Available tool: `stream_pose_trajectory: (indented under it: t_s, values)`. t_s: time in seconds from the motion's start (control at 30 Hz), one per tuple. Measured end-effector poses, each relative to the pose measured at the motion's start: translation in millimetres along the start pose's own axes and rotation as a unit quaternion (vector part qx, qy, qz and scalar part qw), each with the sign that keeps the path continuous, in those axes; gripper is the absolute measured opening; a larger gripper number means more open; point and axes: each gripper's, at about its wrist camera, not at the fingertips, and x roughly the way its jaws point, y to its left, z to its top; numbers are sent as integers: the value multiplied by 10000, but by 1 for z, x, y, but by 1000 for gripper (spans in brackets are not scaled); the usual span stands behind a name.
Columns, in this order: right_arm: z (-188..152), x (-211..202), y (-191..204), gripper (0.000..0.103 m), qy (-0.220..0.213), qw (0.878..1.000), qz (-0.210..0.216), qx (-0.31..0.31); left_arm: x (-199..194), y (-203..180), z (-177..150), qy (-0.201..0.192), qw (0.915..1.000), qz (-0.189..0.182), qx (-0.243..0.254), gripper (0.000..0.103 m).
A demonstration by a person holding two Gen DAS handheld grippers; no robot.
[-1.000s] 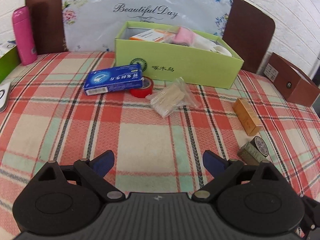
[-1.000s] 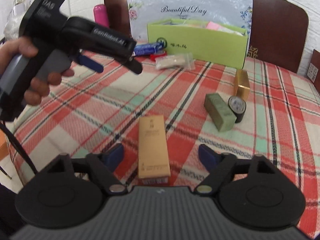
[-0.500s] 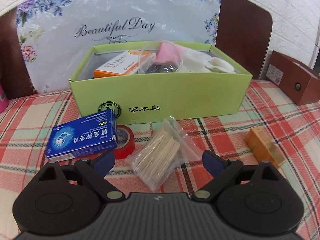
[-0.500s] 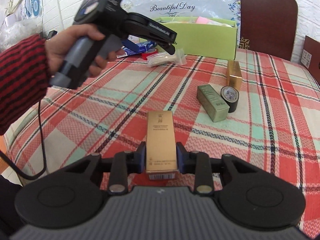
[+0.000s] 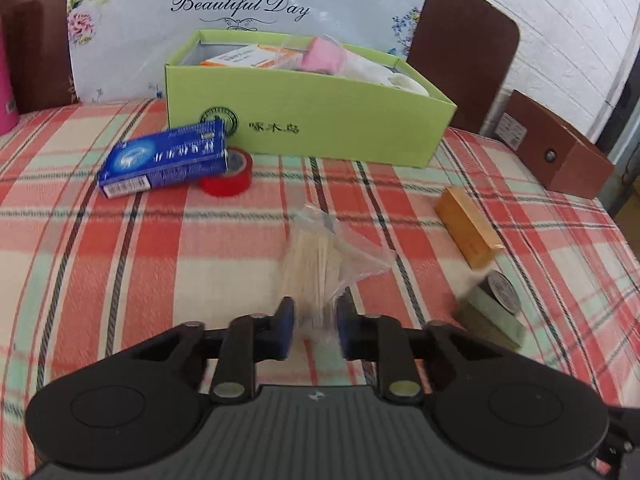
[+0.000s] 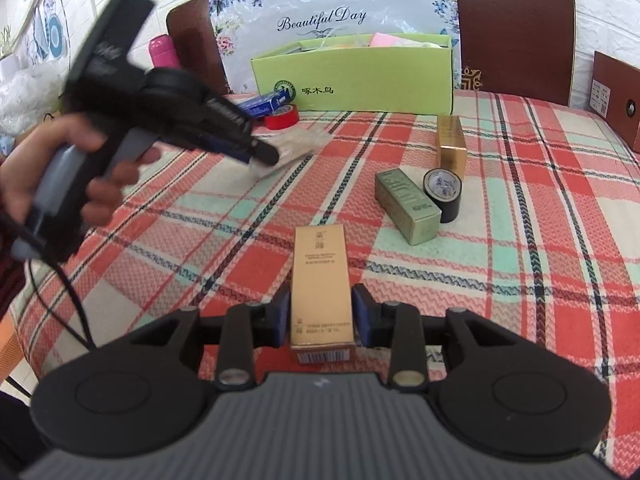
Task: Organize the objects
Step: 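Close left tool on the toothpick bag while right tool grasps the tall gold box, then carry toothpick bag and gold box over the lime-green box and open both tools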
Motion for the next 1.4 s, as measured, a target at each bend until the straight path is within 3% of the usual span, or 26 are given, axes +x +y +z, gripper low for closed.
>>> stream_pose_trajectory:
  t_s: [0.03,0.07,0.1,0.17,0.33,0.4,0.53,0.6,0.67,0.73,0.77,0.8,0.93,1.13,1.4]
  values:
    - [0,0,2,48,8,10000,45,-54,-1,0,-1,6,10000,-52,-16,53]
    - [1,1,5,54,22,9999,66,-121,0,-1,-1,-7,10000,-32,-14,72]
    - [1,2,8,55,34,9998,49,-199,3,-3,3,-58,10000,67,12,76]
    - [1,2,12,56,40,9995,-33,-302,10,-6,11,-77,9997,226,107,76]
    - [0,-4,5,55,31,9997,-219,-129,25,-11,21,-14,9994,203,262,75]
    - [1,-8,2,55,43,9993,-329,-166,29,-14,20,72,9991,135,403,49]
    - [2,-10,1,52,112,9993,-342,-138,24,-14,16,51,9994,28,342,49]
    - [4,-7,3,47,140,9994,-295,-147,25,-13,15,94,9994,82,319,61]
    - [5,-2,5,39,167,9994,-245,-178,30,-11,15,150,9993,191,298,62]
    - [6,0,8,30,176,9994,-214,-196,30,-10,13,146,9991,190,339,49]
    - [7,0,9,30,168,9994,-219,-186,29,-10,13,143,9989,190,397,32]
    - [7,0,9,30,153,9995,-209,-163,28,-9,13,162,9990,131,392,24]
    - [13,-3,10,30,-13,9996,-188,-197,16,-4,14,136,9996,-150,178,20]
    - [38,-8,6,29,-412,9988,-122,-214,-13,-7,24,-255,9992,-181,258,19]
    - [88,-13,-5,29,-1074,9936,-185,-310,-50,-5,65,-955,9947,-101,356,18]
